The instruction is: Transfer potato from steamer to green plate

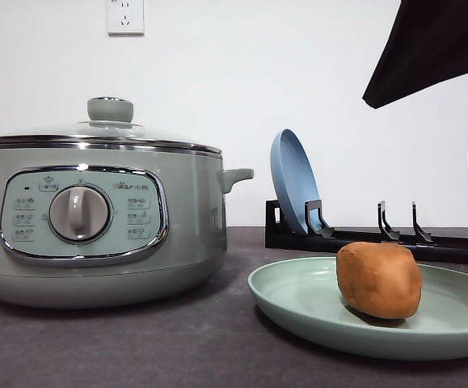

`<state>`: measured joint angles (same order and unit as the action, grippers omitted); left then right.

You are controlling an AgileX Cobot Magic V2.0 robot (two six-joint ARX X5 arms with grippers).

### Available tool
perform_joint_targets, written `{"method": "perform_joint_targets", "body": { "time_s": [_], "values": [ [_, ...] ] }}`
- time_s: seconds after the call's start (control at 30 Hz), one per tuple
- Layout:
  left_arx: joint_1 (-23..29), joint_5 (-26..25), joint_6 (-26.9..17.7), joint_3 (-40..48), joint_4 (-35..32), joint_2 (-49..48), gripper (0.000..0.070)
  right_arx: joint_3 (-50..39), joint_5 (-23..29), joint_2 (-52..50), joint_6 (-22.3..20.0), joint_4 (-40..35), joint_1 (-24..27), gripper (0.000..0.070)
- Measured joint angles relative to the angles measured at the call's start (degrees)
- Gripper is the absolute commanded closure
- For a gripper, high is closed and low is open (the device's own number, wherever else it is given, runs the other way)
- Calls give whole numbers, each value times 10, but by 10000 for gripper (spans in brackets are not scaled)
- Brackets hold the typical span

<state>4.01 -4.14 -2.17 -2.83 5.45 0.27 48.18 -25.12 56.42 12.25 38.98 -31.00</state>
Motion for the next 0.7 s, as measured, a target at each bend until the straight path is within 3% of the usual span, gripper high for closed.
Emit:
{"method": "perform_joint_targets", "body": {
  "time_s": [0.7],
  "values": [
    [0,2,2,10,47,0,698,0,0,0,0,0,0,700]
  ]
}}
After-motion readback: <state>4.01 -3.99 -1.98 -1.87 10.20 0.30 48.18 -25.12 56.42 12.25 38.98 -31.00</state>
